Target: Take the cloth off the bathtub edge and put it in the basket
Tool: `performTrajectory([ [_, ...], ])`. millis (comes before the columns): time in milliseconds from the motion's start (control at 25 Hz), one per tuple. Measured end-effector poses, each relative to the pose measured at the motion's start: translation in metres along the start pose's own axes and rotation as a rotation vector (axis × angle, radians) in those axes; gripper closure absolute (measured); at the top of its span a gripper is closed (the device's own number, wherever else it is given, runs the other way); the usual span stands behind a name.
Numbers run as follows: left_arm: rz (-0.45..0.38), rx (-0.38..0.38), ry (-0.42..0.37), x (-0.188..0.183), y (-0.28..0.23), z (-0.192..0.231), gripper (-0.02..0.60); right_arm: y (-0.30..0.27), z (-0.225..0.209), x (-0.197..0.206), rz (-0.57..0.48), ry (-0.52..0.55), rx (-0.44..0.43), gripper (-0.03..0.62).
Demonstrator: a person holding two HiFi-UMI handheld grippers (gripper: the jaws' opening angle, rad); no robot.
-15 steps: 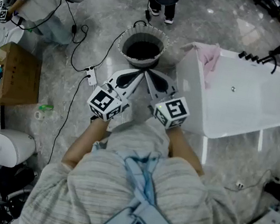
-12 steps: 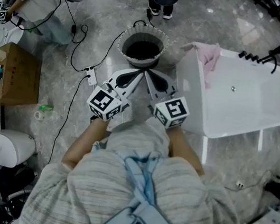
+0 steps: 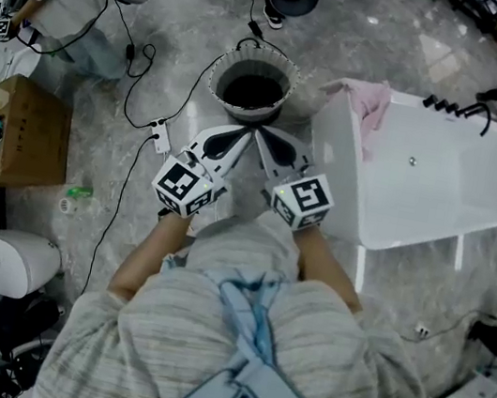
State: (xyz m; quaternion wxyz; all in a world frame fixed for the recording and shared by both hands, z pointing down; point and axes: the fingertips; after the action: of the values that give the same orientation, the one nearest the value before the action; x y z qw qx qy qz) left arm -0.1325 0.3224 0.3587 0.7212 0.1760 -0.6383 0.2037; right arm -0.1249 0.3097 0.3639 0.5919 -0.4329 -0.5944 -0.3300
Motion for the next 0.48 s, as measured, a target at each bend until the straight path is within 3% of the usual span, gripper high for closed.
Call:
performTrajectory([
  [320,0.003,-0.013,0.005,0.002,0.006,0.008,0.578,-0.006,0.007,-0.006,-0.041,-0.063,-0.047,0.591],
  [480,-0.002,-0.023,0.008,0.003,0.009,0.011,0.578,-0.01,0.007,-0.003,-0.037,-0.031,-0.029,0.591],
])
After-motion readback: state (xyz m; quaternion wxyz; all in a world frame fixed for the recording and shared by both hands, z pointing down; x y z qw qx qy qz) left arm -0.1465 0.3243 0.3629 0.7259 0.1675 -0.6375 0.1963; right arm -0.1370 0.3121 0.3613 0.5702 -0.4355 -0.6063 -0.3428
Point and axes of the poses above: the fingertips, and each gripper's own axes: y backward along the fingers, z to its left, x out of its underside, and after that the axes turned 11 degrees about x, right-handed
